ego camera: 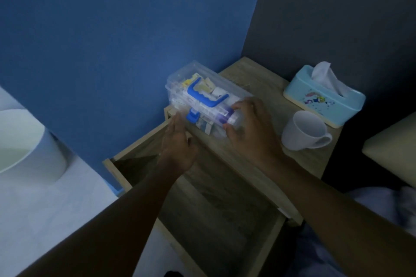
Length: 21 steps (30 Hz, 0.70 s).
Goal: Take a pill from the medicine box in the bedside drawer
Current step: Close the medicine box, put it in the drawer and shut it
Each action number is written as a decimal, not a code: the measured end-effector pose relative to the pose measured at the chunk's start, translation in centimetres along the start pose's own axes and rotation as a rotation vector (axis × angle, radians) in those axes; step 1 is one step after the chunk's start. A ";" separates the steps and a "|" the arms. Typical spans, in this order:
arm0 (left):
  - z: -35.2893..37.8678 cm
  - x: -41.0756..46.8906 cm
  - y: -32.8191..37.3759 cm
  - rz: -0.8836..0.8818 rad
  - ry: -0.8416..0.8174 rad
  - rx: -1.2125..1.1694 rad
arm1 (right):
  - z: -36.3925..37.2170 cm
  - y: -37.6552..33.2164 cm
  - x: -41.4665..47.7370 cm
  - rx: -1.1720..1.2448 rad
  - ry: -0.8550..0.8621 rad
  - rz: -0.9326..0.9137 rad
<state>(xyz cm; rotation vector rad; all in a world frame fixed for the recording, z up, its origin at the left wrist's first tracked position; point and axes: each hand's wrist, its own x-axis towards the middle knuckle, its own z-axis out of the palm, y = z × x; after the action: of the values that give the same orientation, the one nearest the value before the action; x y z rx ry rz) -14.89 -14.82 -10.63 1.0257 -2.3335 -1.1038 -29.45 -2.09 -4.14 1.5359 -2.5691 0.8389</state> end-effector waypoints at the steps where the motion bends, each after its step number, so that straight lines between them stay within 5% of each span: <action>1: 0.0 0.3 -0.2 -0.018 0.024 -0.035 | -0.1 -0.3 0.2 -0.076 -0.022 -0.030; 6: 0.4 1.9 0.1 -0.142 0.110 -0.210 | 0.2 -0.8 -0.1 -0.138 -0.155 -0.159; 21: 0.8 2.1 2.4 -0.228 0.287 -0.296 | 1.0 -0.7 -0.4 -0.055 -0.115 -0.108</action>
<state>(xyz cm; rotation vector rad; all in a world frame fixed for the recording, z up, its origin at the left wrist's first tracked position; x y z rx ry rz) -17.85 -14.98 -9.23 1.2607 -1.8005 -1.2461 -28.42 -2.50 -4.78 1.7376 -2.5341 0.6831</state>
